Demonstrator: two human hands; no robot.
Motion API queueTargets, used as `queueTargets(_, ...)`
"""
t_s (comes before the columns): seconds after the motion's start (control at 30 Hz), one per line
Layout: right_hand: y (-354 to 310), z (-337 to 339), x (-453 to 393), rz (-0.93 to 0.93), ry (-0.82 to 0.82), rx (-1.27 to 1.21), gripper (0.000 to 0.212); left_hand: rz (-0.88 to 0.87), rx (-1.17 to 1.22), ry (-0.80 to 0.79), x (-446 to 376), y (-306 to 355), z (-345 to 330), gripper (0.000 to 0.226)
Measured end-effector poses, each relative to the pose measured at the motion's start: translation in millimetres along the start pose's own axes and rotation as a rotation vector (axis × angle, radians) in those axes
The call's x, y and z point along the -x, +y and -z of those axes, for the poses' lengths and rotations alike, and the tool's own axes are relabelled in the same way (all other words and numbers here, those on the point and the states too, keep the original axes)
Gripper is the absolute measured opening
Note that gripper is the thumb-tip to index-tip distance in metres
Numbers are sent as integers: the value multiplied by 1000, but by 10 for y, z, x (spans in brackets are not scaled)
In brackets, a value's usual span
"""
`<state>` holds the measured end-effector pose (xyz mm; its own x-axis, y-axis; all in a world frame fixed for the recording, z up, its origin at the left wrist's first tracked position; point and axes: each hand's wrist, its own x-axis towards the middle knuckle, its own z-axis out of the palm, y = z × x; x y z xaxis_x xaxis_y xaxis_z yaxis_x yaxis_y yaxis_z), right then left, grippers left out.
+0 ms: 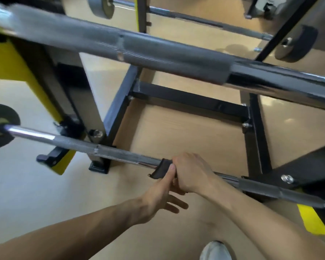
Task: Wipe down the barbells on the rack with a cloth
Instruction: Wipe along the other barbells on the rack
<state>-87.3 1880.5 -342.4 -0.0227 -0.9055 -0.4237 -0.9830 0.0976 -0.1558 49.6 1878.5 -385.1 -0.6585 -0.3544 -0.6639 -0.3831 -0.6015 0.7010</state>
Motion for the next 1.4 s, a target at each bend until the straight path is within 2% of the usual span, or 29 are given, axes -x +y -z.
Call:
queueTargets(0.17,-456,90,-290,35,-47,27,9,-22,229,112,122,-36,299,85)
queueTargets(0.33,-1003,171,-612,-5,-94,-17,6,-94,220,281,314,-75,719,78)
queueTargets(0.57,-1841,89,-973,3,137,55,14,-180,471,459,537,-93,1335,63)
queueTargets(0.67,-2054,61,-1082,25,220,107,15,-239,596,523,547,-72,1487,45)
queueTargets(0.8,-2228,18,-1169,69,314,91,25,-349,684,675,577,-17,1583,38)
queueTargets(0.9,-2121,-39,-1140,149,355,88,20,-345,535,728,619,-19,1579,36)
queueTargets(0.93,-2027,-65,-1130,224,329,94,31,-319,442,715,644,-22,1574,37)
queueTargets(1.03,-1674,-12,-1038,483,79,83,87,-230,118,683,771,-31,1603,37)
queueTargets(1.07,-1561,44,-999,532,-1,32,97,-204,14,663,833,-24,1621,38)
queueTargets(1.1,-1455,99,-972,557,-53,-37,97,-171,-95,624,895,-14,1643,41)
queueTargets(1.23,-1108,278,-950,628,44,-127,41,13,-405,452,1126,140,1744,49)
queueTargets(1.3,-1029,365,-890,630,41,-198,31,94,-546,440,1264,228,1828,56)
queueTargets(1.37,-969,443,-804,575,109,-210,23,120,-638,529,1420,318,1923,59)
queueTargets(1.4,-934,452,-779,525,131,-198,19,105,-688,658,1465,347,1984,58)
